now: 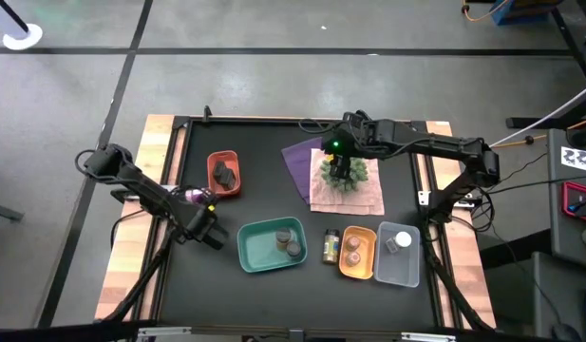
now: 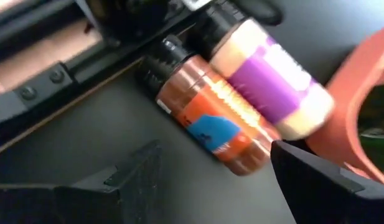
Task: Sort spices by type
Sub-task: Put the orange seasoning bottle into the blue bin
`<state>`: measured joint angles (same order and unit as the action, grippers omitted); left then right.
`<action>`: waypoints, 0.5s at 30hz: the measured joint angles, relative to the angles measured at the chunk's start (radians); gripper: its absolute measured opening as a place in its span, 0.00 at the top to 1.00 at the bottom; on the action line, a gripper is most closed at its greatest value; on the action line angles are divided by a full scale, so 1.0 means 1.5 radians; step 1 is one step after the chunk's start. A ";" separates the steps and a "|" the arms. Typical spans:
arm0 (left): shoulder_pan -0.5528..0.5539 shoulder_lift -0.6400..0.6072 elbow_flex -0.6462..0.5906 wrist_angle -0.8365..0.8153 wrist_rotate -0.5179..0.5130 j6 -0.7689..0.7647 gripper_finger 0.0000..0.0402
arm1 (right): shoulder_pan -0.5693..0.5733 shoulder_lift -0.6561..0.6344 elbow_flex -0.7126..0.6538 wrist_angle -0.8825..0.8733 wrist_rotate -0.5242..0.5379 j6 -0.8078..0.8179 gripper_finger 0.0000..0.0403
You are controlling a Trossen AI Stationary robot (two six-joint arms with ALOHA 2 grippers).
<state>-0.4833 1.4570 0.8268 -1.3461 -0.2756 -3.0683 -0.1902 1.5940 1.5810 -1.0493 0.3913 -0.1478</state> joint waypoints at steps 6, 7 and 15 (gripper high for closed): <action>0.000 -0.001 -0.081 0.083 -0.027 -0.031 0.30 | 0.000 0.000 0.000 0.000 0.000 0.000 0.34; 0.000 -0.001 -0.089 0.089 -0.036 -0.038 0.30 | 0.000 0.000 0.000 0.000 0.000 0.000 0.34; 0.000 0.000 -0.100 0.112 -0.034 -0.047 0.30 | 0.000 0.000 0.000 0.001 -0.001 0.000 0.34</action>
<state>-0.4830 1.4574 0.6769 -1.1784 -0.3273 -3.1387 -0.1902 1.5940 1.5806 -1.0485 0.3904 -0.1478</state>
